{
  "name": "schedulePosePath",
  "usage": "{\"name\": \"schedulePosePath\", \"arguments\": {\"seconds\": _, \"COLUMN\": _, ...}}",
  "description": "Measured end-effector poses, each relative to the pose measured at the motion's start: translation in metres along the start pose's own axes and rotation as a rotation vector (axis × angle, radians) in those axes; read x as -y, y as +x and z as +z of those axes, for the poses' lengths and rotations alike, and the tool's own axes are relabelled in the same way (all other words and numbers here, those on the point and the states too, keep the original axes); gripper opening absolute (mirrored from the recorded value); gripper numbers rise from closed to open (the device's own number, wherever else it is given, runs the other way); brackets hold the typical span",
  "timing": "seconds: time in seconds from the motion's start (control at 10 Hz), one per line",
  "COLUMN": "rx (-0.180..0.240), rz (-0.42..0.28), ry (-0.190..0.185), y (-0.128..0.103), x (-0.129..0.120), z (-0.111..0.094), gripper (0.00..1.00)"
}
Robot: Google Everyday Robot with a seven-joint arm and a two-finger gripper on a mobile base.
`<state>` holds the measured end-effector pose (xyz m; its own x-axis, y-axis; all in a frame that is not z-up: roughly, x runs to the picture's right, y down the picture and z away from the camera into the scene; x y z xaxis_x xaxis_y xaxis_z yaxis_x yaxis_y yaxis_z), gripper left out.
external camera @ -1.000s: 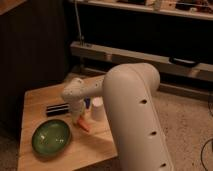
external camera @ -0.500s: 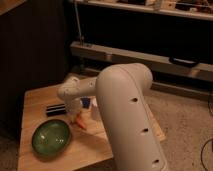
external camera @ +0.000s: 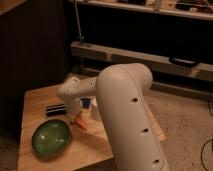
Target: Drag the pepper across the table
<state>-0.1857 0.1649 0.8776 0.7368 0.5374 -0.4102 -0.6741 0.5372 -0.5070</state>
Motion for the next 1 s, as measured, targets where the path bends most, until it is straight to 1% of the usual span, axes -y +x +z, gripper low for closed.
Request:
{"name": "schedulePosePath", "arguments": {"seconds": 0.1, "rx": 0.001, "rz": -0.007, "ry": 0.000, "y": -0.006, "x": -0.001, "z": 0.000, "gripper": 0.14}}
{"name": "schedulePosePath", "arguments": {"seconds": 0.3, "rx": 0.013, "rz": -0.033, "ry": -0.001, "y": -0.030, "x": -0.009, "z": -0.002, "gripper": 0.14}}
{"name": "schedulePosePath", "arguments": {"seconds": 0.4, "rx": 0.019, "rz": -0.034, "ry": -0.002, "y": -0.036, "x": -0.010, "z": -0.004, "gripper": 0.14}}
{"name": "schedulePosePath", "arguments": {"seconds": 0.6, "rx": 0.012, "rz": -0.030, "ry": 0.008, "y": -0.037, "x": -0.005, "z": -0.006, "gripper": 0.14}}
{"name": "schedulePosePath", "arguments": {"seconds": 1.0, "rx": 0.007, "rz": -0.038, "ry": 0.018, "y": -0.049, "x": -0.005, "z": -0.007, "gripper": 0.14}}
